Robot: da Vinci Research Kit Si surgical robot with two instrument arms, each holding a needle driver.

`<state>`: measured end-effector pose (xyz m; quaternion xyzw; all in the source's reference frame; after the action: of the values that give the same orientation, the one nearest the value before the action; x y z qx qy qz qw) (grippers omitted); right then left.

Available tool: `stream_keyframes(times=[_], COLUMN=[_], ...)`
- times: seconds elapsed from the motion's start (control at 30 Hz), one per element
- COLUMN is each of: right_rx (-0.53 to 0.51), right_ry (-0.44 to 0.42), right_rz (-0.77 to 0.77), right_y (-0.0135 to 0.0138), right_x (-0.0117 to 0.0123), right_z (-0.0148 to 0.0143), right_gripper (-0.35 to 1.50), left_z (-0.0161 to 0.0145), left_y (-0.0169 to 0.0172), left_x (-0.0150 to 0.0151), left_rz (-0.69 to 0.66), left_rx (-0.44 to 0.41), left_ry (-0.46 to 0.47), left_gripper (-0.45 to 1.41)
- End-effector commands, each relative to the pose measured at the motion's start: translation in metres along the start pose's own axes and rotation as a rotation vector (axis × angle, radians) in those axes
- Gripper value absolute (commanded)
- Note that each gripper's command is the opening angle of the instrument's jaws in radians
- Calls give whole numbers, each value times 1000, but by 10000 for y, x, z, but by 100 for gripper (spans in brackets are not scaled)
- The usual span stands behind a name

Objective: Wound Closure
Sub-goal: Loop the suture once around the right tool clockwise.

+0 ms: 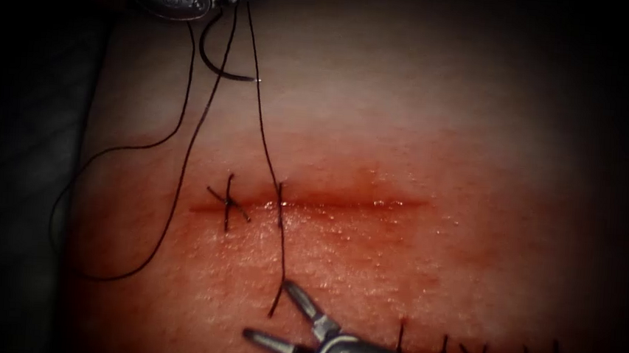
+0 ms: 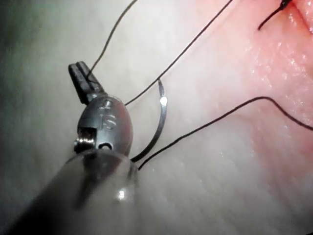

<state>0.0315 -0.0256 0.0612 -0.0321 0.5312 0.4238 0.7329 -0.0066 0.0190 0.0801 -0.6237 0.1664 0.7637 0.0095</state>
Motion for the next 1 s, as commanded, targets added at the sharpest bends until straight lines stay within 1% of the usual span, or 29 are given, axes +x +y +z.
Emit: stream_keyframes(times=[0.03, 0.07, 0.17, 0.2, 0.3, 0.33, 0.37, 0.4, 0.47, 0.5, 0.6, 0.67, 0.7, 0.73, 0.77, 0.83, 0.87, 0.9, 0.97, 1.0], right_rx=[13, 29, 57, 69, 87, 90, 91, 91, 148, 208, 264, 299, 319, 332, 345, 368, 396, 412, 430, 463], right_ry=[4, 13, 20, 23, 23, 20, 16, 17, -11, -64, -112, -145, -121, -79, -65, -59, -66, -61, -58, -45], right_rz=[-19, -50, -97, -136, -250, -277, -310, -367, -433, -427, -423, -343, -364, -362, -360, -358, -356, -336, -283, -264], right_y=[1, 5, 15, 21, 31, 33, 36, 38, 41, 45, 51, 59, 61, 67, 71, 77, 82, 87, 90, 93], right_x=[-2, 2, 12, 19, 31, 33, 34, 36, 38, 41, 42, 40, 40, 38, 39, 38, 39, 39, 38, 38], right_z=[3, 0, -2, -1, 6, 8, 9, 10, 14, 17, 24, 35, 39, 45, 50, 56, 65, 75, 82, 92], right_gripper=[135, 137, 140, 142, 147, 145, 138, 123, 29, -35, -35, -35, -35, -35, -35, -35, -35, -35, -35, -35], left_z=[2, -5, -12, -18, -25, -26, -28, -30, -33, -35, -37, -38, -38, -39, -40, -41, -42, -42, -42, -43], left_y=[3, 13, 25, 34, 45, 47, 50, 52, 59, 66, 75, 85, 88, 95, 98, 104, 110, 117, 124, 129], left_x=[8, 30, 58, 78, 102, 108, 114, 120, 132, 143, 156, 169, 173, 182, 187, 197, 206, 217, 227, 236], left_rz=[-18, -35, -61, -70, -72, -70, -69, -67, -63, -58, -51, -44, -42, -43, -40, -41, -37, -38, -33, -28], left_rx=[-38, -101, -176, -216, -248, -253, -254, -257, -265, -269, -269, -269, -270, -271, -271, -273, -273, -276, -276, -278], left_ry=[32, 82, 138, 178, 223, 227, 228, 225, 227, 228, 226, 228, 229, 231, 232, 234, 232, 242, 244, 251], left_gripper=[-45, -45, -45, -45, -45, -45, -45, -45, -45, -45, -45, -45, -45, -45, -45, -45, -45, -45, -45, -45])
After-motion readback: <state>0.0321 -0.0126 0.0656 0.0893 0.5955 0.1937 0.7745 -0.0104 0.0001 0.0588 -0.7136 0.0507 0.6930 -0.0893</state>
